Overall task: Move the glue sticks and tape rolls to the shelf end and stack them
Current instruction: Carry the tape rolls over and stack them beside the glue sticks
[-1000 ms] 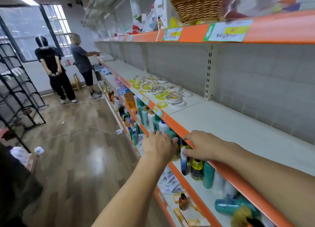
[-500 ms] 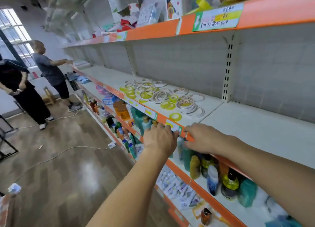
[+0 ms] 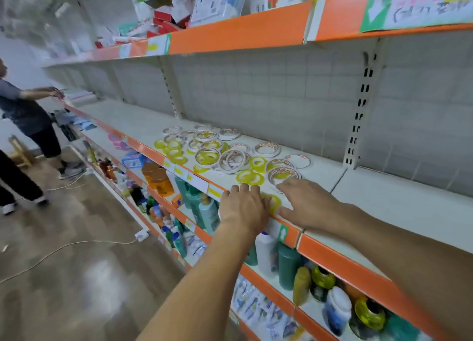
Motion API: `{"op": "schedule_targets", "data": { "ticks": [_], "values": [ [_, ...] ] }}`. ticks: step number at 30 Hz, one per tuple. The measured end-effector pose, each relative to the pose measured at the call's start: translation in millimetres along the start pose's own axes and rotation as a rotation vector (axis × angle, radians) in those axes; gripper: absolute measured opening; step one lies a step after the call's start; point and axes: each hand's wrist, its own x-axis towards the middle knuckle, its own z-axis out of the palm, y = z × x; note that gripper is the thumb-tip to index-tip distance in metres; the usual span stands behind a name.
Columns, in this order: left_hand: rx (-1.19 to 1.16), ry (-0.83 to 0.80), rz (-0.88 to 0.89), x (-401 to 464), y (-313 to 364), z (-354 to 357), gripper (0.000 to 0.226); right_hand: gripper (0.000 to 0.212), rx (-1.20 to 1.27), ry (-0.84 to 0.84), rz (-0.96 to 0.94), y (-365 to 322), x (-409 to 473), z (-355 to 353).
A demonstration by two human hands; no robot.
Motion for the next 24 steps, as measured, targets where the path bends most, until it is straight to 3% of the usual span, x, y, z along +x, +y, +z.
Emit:
{"op": "schedule_targets", "data": {
  "ticks": [9,14,20,24],
  "values": [
    [-0.12,0.014,0.03,61.4,-11.9,25.3,0.043,0.047,-0.031,0.05,0.138,3.1,37.2,28.8],
    [-0.191,0.013,0.05,79.2,-20.5,33.9,0.052,0.041,0.014,0.214,0.246,-9.4,39.2,51.9],
    [-0.139,0.104,0.195,93.0,-24.0,36.9,0.04,0.045,0.123,0.348,0.35,-15.5,38.2,64.7],
    [-0.185,0.136,0.304,90.8,-26.2,41.6,0.049,0.024,0.119,0.357,0.383,-18.9,35.2,63.1]
  ]
}}
